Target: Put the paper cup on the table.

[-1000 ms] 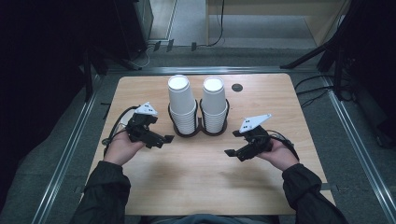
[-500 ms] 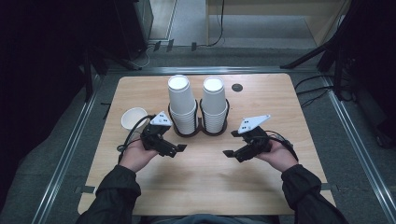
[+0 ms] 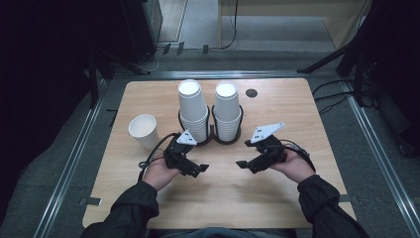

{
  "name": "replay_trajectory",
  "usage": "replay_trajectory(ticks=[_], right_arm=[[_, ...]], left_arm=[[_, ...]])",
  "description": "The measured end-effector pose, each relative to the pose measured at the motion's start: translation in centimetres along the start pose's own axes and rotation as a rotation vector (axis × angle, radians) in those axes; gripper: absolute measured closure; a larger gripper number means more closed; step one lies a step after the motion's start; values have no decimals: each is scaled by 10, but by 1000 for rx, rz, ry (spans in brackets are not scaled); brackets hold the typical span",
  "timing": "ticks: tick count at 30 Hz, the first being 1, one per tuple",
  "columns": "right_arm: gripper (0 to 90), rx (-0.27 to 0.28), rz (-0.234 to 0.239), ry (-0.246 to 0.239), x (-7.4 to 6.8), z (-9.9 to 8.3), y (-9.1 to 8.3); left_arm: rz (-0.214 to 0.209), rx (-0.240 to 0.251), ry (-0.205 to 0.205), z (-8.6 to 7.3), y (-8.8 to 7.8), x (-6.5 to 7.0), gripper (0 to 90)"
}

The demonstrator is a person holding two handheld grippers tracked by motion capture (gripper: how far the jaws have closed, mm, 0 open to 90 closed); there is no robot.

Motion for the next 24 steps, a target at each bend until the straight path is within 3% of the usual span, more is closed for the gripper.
replay_trajectory(ticks=[6, 10, 12, 20, 24], right_arm=[[189, -21, 5, -7, -3, -2, 3], [189, -34, 2, -9, -3, -4, 5], [189, -33, 0, -5, -2, -4, 5], [189, -36, 1, -7, -3, -4, 5], [189, -37, 2, -7, -3, -4, 5]], left_arm=[[-9, 2, 23, 2, 4, 5, 0], [43, 43, 59, 9, 1, 6, 0], [29, 64, 55, 12, 1, 9, 0], [-16, 33, 77, 12, 8, 19, 0], [-89, 6, 67, 9, 12, 26, 0]])
Point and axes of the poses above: each handheld gripper's, and its own axes: y roughly forward along the jaws, z roughly out of its top, x roughly to its right, the point moved 8 cm from there along y, roughly forward along the jaws, and after that the axes turned 8 degrees about -z, right-handed, at the moved point
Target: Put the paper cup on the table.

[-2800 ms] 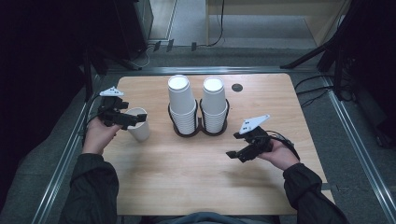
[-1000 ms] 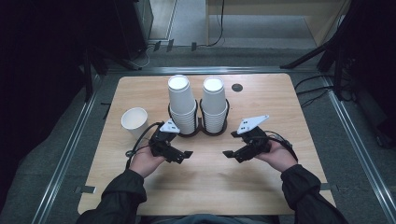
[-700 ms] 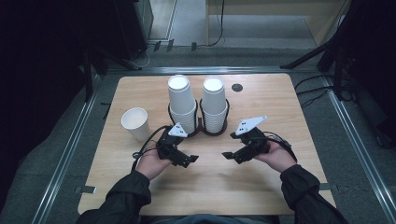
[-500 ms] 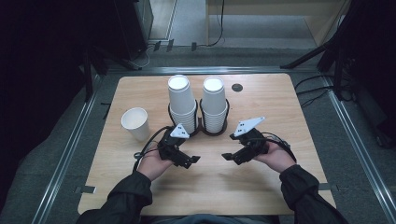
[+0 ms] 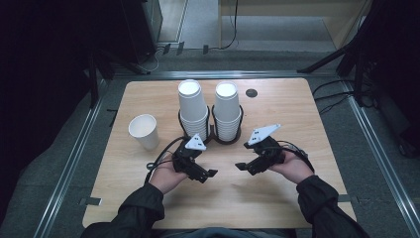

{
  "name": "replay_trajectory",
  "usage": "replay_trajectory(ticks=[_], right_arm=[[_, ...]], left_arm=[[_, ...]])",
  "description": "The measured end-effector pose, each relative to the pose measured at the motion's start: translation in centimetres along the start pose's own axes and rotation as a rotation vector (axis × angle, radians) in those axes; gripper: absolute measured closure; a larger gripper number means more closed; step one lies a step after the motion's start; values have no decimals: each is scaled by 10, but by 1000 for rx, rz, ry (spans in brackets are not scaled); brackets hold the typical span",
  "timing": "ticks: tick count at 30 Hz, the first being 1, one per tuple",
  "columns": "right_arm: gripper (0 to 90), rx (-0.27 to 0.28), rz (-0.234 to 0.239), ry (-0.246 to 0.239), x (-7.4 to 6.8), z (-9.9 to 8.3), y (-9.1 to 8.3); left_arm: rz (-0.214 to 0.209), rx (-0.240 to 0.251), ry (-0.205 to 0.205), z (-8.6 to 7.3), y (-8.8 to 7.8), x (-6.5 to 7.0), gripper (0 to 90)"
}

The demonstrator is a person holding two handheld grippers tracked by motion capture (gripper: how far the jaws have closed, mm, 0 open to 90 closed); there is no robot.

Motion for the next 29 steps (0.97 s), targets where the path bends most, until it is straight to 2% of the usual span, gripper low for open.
replay_trajectory(ticks=[9, 14, 29], right_arm=[[189, -7, -4, -8, 0, -1, 1], [189, -4, 2, -2, 0, -1, 0], [188, -10, -1, 2, 1, -2, 1]], left_arm=[[-5, -47, -3, -6, 5, -1, 0], [-4, -40, -18, -6, 4, -2, 0], [-4, -61, -42, -12, 7, -8, 0]])
Point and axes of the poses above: each handheld gripper's, and its own axes: y roughly forward along the jaws, z roughly out of its top, x roughly to its right, the point moved 8 cm from there along y, roughly forward along the jaws, and after that the axes turned 8 degrees about -z, right-handed, at the moved point
